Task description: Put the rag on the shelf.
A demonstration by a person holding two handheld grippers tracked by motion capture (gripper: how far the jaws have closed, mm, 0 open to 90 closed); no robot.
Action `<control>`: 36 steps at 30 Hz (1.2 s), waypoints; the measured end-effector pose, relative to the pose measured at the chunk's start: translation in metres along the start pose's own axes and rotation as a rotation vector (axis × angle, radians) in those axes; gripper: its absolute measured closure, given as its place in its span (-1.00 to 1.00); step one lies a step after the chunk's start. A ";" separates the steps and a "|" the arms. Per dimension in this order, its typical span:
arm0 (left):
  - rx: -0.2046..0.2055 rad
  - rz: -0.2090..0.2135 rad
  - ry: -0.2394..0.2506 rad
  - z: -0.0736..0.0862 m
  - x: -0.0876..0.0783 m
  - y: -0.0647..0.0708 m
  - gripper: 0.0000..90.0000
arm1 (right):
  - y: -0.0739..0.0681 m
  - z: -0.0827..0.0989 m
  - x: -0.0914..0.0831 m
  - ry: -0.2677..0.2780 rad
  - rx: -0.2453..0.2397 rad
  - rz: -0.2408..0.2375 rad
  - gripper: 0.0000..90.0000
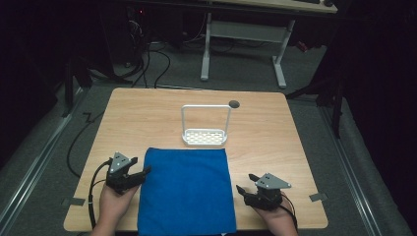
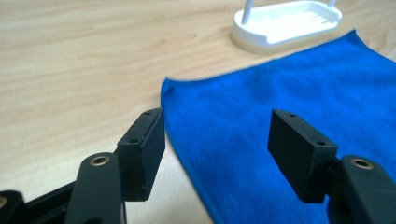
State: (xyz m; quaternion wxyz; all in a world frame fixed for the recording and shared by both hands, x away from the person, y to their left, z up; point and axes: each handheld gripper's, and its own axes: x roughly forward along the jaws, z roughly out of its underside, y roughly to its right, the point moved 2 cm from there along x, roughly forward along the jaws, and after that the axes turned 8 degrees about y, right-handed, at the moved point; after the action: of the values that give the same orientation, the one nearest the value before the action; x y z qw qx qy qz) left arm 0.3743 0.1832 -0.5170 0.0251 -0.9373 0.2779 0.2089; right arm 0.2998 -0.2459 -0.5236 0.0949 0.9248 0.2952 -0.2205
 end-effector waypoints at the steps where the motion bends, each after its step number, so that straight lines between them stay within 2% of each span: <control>1: 0.008 -0.002 -0.002 -0.002 0.002 -0.001 -0.18 | 0.000 0.000 0.000 0.002 -0.002 -0.002 -0.20; 6: 0.017 0.001 -0.014 -0.012 0.028 -0.010 -0.21 | 0.001 0.001 0.002 0.000 0.013 -0.005 -0.23; 12: 0.037 -0.011 -0.015 -0.017 0.054 -0.016 -0.05 | 0.003 0.001 0.001 0.009 0.013 0.009 -0.26; 15: 0.052 -0.008 -0.026 -0.014 0.058 -0.017 -0.03 | 0.004 0.001 0.001 0.017 0.028 0.006 -0.27; 18: 0.074 -0.005 -0.074 -0.009 0.059 -0.020 0.01 | 0.005 0.000 0.000 0.035 0.048 0.010 -0.24; 20: 0.052 -0.009 -0.067 -0.003 0.058 -0.023 0.04 | 0.006 -0.003 0.001 0.049 0.051 0.023 -0.22; 21: 0.036 -0.009 -0.080 -0.001 0.057 -0.026 0.07 | 0.007 -0.004 0.002 0.052 0.055 0.025 -0.20; 22: 0.010 -0.001 -0.078 -0.001 0.057 -0.028 0.08 | 0.007 -0.006 0.004 0.054 0.065 0.023 -0.18; 24: 0.003 -0.002 -0.061 -0.001 0.056 -0.031 0.08 | 0.009 -0.011 0.010 0.052 0.069 0.021 -0.15; 30: -0.068 0.010 -0.095 -0.002 0.062 -0.036 0.13 | 0.009 -0.024 0.037 0.023 0.065 0.007 -0.11; 33: -0.059 0.012 -0.108 -0.002 0.064 -0.035 0.17 | 0.011 -0.031 0.055 0.014 0.055 0.013 -0.09; 36: -0.040 0.011 -0.126 -0.002 0.066 -0.033 0.19 | 0.014 -0.039 0.073 -0.005 0.069 0.012 -0.06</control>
State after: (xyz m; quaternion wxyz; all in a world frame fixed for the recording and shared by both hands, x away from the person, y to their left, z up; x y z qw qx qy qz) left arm 0.4430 0.1774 -0.5443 0.0227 -0.9211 0.2767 0.2730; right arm 0.3754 -0.2087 -0.5226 0.0652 0.9286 0.2818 -0.2323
